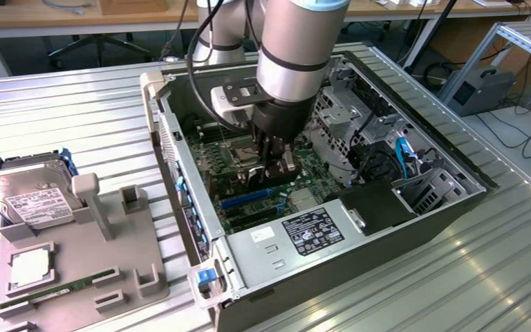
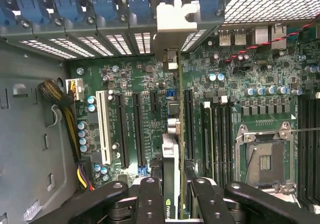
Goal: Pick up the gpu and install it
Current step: 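Insert the gpu into the slot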
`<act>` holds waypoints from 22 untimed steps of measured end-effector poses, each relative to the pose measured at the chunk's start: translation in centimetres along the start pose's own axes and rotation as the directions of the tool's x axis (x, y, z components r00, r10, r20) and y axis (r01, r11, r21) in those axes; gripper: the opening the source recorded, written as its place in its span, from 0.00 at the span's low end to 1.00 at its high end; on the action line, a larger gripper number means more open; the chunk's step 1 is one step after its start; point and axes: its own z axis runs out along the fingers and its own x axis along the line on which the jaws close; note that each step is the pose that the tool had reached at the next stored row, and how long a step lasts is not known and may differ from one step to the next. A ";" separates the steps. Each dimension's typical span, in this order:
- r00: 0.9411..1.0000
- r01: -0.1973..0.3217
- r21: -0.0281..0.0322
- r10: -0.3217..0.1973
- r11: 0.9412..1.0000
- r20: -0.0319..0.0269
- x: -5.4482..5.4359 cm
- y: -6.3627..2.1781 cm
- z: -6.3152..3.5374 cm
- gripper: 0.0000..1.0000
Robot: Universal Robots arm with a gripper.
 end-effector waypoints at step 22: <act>1.000 0.000 0.000 0.000 1.000 0.000 0.1 1.22 0.92 0.27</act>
